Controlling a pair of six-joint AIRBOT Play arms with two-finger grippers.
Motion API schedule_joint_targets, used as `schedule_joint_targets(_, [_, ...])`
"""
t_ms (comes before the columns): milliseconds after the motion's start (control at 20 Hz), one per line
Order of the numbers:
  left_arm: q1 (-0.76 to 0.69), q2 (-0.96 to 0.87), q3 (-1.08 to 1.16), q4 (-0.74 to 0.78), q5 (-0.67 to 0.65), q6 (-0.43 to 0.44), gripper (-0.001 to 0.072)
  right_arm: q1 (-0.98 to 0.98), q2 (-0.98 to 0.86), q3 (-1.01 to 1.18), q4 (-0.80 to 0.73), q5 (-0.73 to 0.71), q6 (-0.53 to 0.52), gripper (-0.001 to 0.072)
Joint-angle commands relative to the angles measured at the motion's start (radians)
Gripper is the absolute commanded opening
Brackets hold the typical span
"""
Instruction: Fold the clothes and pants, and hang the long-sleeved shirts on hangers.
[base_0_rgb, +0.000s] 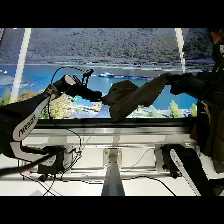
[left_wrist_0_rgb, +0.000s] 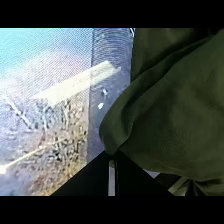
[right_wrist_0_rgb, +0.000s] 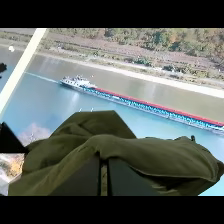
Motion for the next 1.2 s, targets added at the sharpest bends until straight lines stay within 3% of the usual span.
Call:
schedule_joint_targets(0, [0.029, 0.018, 0.045, -0.003, -0.051, 0.004, 0.0014, 0.001, 0.002, 0.001, -0.033, -0.069, 0.0, 0.0015])
schedule_joint_targets(150, [0.117, 0.099, 0.15, -0.003, -0.117, 0.004, 0.0014, 0.001, 0.005, 0.002, -0.122, -0.122, 0.002, 0.0016])
schedule_joint_targets(350, [0.271, 0.303, 0.287, -0.003, -0.126, 0.005, 0.0014, 0.001, 0.005, 0.046, -0.285, -0.165, 0.106, 0.0015])
schedule_joint_targets(550, [0.421, 0.545, 0.338, -0.003, -0.018, 0.005, 0.0014, 0.001, 0.005, 0.173, -0.385, -0.164, 0.127, 0.0015])
schedule_joint_targets(800, [0.533, 0.758, 0.338, -0.003, 0.153, 0.037, 0.0014, 0.001, 0.005, 0.299, -0.345, -0.146, 0.128, 0.0015])
schedule_joint_targets(1150, [0.546, 0.857, 0.338, -0.004, 0.282, 0.056, 0.0014, 0.002, 0.026, 0.303, -0.111, 0.049, 0.079, 0.0014])
